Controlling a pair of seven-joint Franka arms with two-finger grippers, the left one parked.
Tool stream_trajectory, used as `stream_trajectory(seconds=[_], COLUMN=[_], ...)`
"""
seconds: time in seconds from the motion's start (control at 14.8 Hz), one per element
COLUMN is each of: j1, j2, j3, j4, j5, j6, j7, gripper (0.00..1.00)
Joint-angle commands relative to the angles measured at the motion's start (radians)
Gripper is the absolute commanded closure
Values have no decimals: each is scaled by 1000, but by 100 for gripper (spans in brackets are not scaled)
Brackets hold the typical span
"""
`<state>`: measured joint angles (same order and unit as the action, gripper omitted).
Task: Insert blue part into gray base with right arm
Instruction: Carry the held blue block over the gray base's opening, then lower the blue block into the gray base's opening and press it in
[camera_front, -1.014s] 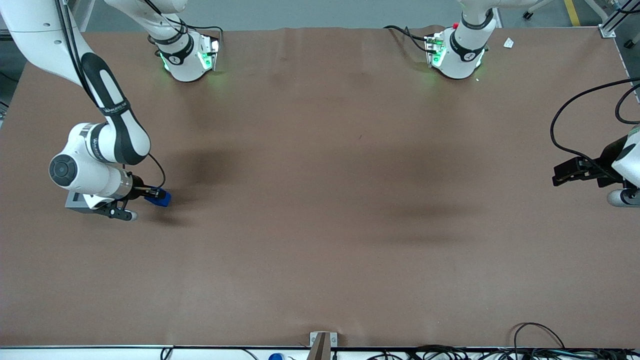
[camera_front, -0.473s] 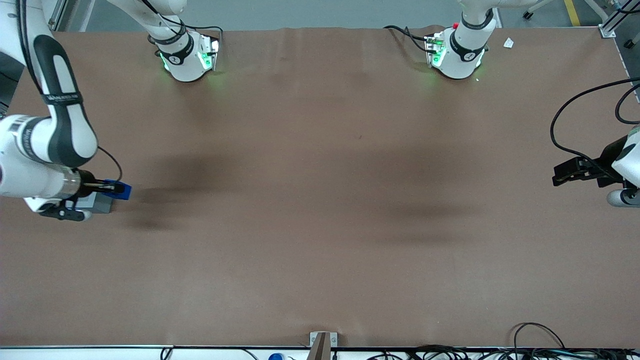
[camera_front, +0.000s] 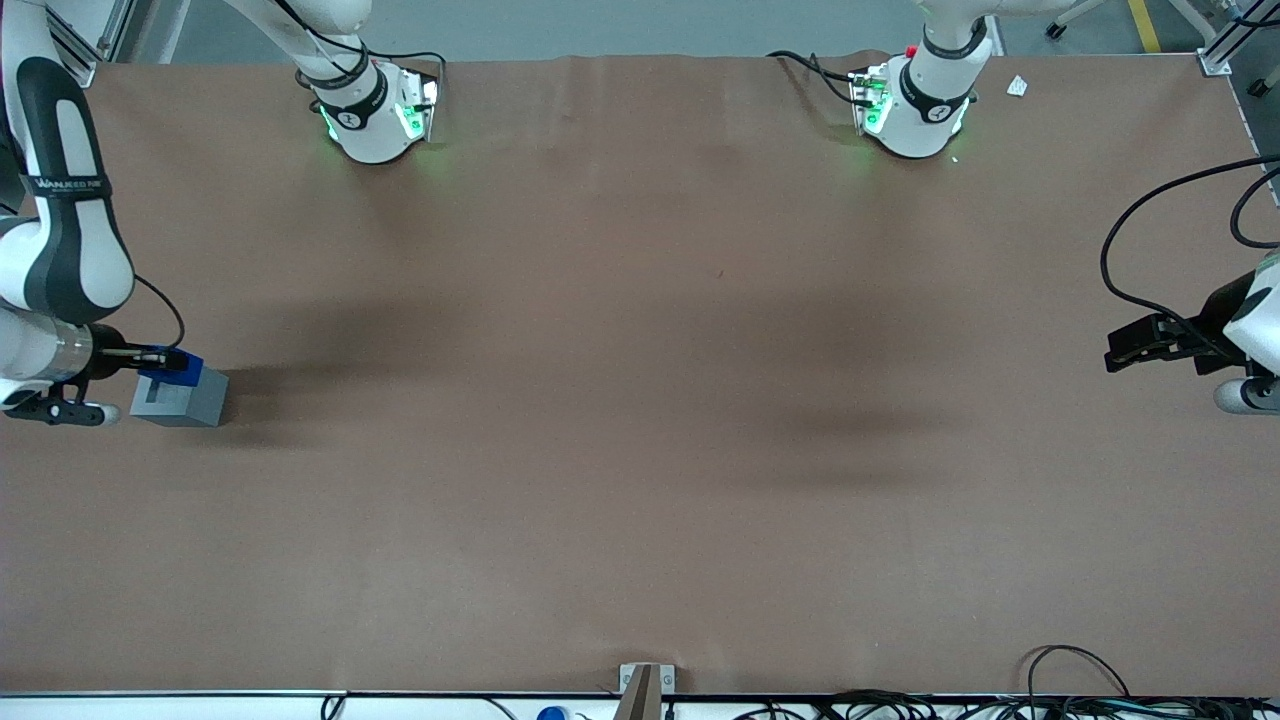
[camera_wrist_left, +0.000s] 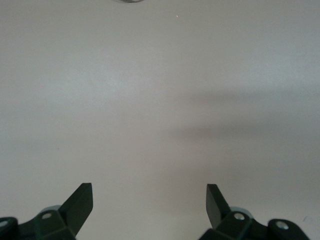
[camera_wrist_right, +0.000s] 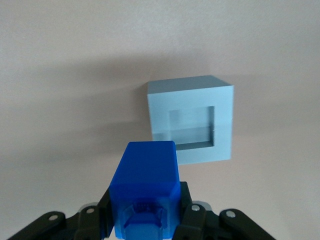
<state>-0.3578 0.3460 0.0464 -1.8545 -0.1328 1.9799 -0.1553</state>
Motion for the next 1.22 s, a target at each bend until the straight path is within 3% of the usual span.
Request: stream_trajectory(seconds=[0.0,0.41,0.81,1.15], j1=[-27,-64,-108,-102], j2=[-1,21,82,100], j3=[15,15,15,15], j4=[9,12,72,74], j5=[-33,-34,24,25], j6=[2,43,39,40], j7=[-58,-115,-92,-105], gripper=[100,100,100,100])
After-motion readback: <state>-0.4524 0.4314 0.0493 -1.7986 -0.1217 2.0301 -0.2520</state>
